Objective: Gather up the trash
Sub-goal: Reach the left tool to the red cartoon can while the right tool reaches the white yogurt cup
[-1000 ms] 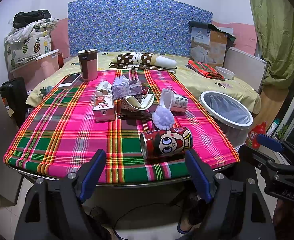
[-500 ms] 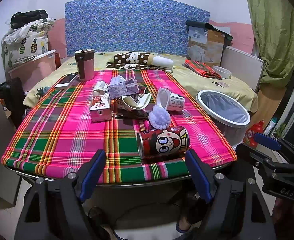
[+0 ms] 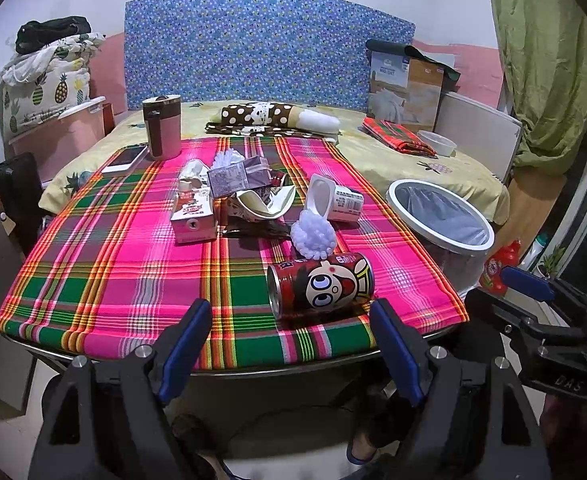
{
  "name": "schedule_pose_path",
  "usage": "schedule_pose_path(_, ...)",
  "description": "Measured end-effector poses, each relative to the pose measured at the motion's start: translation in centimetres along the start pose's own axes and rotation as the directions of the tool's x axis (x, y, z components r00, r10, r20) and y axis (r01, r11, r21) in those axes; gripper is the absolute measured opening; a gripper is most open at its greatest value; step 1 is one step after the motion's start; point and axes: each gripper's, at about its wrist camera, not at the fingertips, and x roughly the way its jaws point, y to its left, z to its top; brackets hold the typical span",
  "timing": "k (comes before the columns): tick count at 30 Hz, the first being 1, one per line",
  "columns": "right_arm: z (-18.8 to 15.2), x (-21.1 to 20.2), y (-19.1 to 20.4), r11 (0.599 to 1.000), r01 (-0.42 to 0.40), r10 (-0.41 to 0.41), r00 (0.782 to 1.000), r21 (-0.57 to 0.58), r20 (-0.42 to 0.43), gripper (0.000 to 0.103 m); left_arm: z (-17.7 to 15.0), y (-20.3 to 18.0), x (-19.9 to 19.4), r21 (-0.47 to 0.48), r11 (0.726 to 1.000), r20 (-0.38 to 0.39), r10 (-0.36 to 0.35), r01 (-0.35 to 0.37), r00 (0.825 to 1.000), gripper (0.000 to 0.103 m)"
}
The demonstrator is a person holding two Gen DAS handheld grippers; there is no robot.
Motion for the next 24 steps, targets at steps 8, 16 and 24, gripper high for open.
schedule_pose_path(8,-0.1,1.5,0.7,1.0,0.001,-0.001,1.0,0.003,-0.011,0.081,0.8,0.3,1.8,0.035,0.998,-0.031,-0.048,0.049,0.998,0.082)
schedule_pose_path(16,0.0,2.3,0.4,1.0,0.0,0.0,0.999,0.011,-0.032,0.081,1.3,0.1,5.2,0.118,0.987,-0.079,-0.1,0.109,0.992,0.082)
schedule_pose_path(24,0.1,3.7,-0.3,1.0,-0.003,0.005,0.998,0.028,-0.07,0.081,1.4,-0.1,7.1,0.17,0.973,-0.096,-0.142,0.156,0.985,0.083)
